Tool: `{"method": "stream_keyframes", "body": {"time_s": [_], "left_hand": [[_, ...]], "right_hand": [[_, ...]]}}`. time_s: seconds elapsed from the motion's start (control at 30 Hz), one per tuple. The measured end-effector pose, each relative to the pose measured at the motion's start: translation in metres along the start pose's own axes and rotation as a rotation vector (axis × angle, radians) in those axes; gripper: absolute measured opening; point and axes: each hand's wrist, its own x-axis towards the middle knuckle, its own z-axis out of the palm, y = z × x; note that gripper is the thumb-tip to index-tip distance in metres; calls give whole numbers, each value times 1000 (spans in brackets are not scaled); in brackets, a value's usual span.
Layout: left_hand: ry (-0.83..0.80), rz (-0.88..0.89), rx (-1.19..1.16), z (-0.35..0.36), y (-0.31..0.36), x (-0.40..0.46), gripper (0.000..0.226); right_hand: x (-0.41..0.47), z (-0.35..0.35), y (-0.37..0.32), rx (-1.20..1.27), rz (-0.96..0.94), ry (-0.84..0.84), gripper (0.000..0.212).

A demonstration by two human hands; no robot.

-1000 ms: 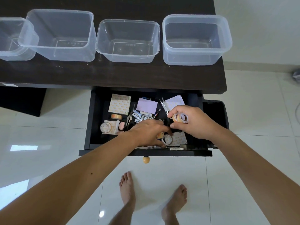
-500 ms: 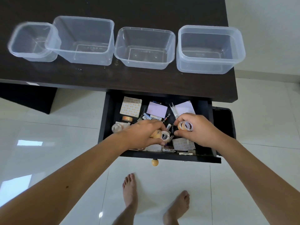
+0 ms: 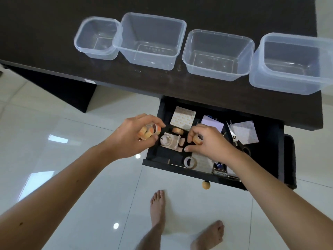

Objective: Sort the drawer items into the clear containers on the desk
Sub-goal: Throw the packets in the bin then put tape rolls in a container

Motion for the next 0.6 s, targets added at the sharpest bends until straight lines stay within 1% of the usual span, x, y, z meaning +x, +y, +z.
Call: {"method": "stream_keyframes", "body": {"time_s": [0.1, 0.2, 0.27, 0.33, 0.43, 0.6], "left_hand": [[3, 1, -33, 1, -4, -4, 32], [-6, 25, -24, 3, -6, -7, 29], [-8, 27, -32, 5, -7, -7, 23], [-10, 12, -48, 6, -9, -6, 20], [-33, -3, -43, 8, -12, -5, 27], [-11, 0, -55, 10, -15, -4, 26]], "right_hand": [[15, 6, -4, 44, -10, 60, 27], [28, 8, -5, 13, -51, 129, 29], [34, 7, -6, -13, -26, 155, 29], [40, 8, -5, -48, 7, 129, 25], [43, 12, -3, -78, 18, 77, 12], [31, 14, 4, -83, -59, 28, 12]]}}
